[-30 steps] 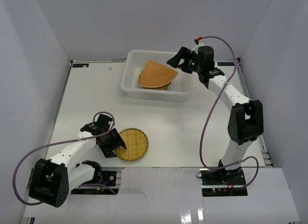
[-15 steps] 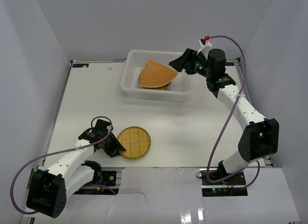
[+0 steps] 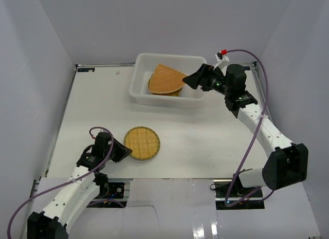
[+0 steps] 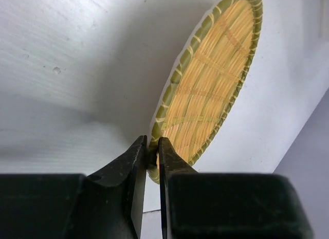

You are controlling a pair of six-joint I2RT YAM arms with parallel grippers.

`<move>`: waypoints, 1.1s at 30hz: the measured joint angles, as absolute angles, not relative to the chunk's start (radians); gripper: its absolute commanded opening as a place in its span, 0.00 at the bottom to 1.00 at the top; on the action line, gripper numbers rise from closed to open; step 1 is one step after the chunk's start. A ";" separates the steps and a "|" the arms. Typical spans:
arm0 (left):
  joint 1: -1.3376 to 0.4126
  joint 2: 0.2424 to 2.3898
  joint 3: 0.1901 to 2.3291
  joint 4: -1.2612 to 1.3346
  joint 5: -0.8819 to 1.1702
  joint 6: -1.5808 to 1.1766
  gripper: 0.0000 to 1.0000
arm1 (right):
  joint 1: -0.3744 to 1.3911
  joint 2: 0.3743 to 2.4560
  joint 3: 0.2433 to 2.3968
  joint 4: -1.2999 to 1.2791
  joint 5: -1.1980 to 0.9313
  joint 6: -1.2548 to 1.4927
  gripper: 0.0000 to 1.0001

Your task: Place the plates into the plastic bin on the countertop

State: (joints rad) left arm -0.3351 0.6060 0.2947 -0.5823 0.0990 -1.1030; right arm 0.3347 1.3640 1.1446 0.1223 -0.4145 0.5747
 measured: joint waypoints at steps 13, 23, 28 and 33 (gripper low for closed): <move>-0.336 0.421 0.376 -0.580 0.073 -1.034 0.00 | 0.354 1.164 1.043 0.038 -0.369 0.544 0.90; -0.336 0.344 0.621 -0.665 0.069 -0.975 0.00 | 0.354 0.940 0.816 -0.009 -0.308 0.542 0.90; -0.336 0.412 0.877 -0.695 0.075 -0.922 0.00 | 0.354 0.863 0.723 -0.003 -0.278 0.546 0.93; -0.336 0.649 1.069 -0.515 0.134 -0.871 0.00 | 0.354 0.783 0.630 -0.007 -0.247 0.554 1.00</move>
